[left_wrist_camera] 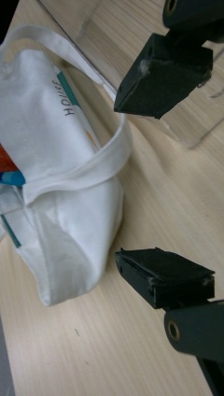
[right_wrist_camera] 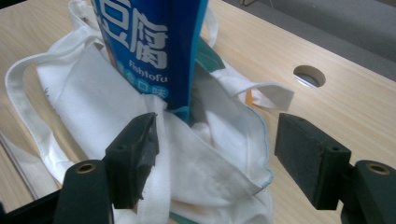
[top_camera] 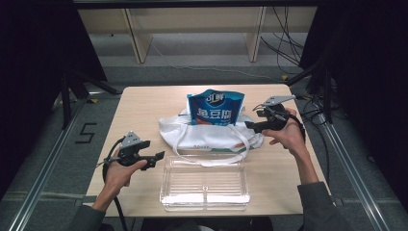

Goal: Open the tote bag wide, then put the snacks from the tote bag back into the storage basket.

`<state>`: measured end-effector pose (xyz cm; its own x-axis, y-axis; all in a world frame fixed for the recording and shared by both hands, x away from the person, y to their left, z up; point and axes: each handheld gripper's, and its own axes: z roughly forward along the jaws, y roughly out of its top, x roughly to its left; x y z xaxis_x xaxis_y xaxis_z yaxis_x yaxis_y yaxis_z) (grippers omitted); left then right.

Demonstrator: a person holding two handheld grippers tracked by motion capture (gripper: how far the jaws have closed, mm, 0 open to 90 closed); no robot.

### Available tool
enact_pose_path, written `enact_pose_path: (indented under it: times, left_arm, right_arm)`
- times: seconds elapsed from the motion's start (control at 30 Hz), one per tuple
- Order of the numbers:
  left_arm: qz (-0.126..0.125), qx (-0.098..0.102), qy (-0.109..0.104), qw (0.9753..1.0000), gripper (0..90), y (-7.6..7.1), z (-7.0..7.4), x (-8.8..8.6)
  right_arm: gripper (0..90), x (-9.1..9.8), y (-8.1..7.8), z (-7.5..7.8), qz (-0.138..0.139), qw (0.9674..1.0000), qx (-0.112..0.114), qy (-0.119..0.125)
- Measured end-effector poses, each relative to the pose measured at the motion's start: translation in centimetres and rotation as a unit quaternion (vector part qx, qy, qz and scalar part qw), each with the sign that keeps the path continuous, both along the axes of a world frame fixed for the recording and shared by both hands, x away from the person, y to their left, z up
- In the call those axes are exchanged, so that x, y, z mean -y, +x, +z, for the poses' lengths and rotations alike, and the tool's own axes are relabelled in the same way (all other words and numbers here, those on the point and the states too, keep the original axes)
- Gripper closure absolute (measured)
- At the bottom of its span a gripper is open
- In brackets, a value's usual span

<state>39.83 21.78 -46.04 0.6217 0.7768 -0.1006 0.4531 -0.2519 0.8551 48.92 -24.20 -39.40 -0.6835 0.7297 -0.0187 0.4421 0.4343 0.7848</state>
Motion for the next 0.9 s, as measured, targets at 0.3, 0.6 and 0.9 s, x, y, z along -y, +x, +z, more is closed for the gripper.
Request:
enact_pose_path:
  times: [0.3, 0.6, 0.9]
  left_arm:
    - [0.032, -0.009, 0.001, 0.9995, 21.7, -2.5, -1.6, -1.1]
    - [0.021, -0.016, 0.018, 0.9995, 21.1, -3.8, -2.4, -1.0]
    - [0.028, -0.013, 0.029, 0.9991, 21.1, -3.8, -2.5, -1.6]
  right_arm:
    - [28.7, -0.3, -0.3, 0.6, 0.008, 0.9999, 0.008, -0.005]
    - [26.2, -0.9, -0.7, 1.9, 0.014, 0.9998, 0.001, -0.016]
    - [23.9, -2.1, 0.0, 4.5, 0.04, 0.9978, 0.014, -0.052]
